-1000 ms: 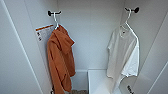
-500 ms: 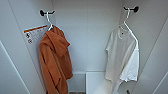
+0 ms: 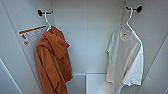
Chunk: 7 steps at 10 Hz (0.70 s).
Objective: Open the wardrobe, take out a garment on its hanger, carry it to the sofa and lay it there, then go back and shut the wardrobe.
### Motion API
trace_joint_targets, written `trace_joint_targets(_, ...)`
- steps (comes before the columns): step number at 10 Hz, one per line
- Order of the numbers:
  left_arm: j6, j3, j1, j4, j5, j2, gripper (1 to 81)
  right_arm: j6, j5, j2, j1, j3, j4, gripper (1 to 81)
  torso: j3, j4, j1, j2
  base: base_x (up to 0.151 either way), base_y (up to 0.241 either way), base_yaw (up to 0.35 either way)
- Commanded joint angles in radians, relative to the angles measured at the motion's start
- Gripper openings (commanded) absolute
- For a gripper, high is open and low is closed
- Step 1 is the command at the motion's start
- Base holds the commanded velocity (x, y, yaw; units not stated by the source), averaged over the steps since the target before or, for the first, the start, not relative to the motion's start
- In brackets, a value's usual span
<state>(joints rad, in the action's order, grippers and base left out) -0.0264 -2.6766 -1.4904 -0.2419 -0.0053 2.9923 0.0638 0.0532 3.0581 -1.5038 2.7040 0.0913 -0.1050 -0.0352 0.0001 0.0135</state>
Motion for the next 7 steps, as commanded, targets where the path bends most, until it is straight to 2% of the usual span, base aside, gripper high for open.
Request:
trace_joint_targets(1,0.005,0.003,0.038,0.01,0.054,-0.002,81.1,-0.004,0.063,0.001,0.039,-0.006,0.007,81.1,0.0,0.0,0.0,0.0,0.066,0.0,0.0)
trace_joint_targets(5,-0.006,0.001,0.038,0.013,0.054,-0.002,81.1,-0.004,0.063,0.0,0.038,-0.001,0.008,81.1,0.0,0.0,0.001,0.0,0.0,0.0,0.0)
trace_joint_targets(6,-0.009,-0.002,0.037,0.03,0.053,-0.007,81.1,-0.006,0.063,-0.002,0.036,-0.001,0.008,81.1,0.0,0.0,0.0,0.0,0.0,0.0,0.0)
trace_joint_targets(7,-0.009,0.003,0.022,0.096,0.028,-0.019,81.1,-0.006,0.063,-0.002,0.023,-0.006,0.008,81.1,0.0,0.0,0.0,0.0,0.0,0.0,0.0)
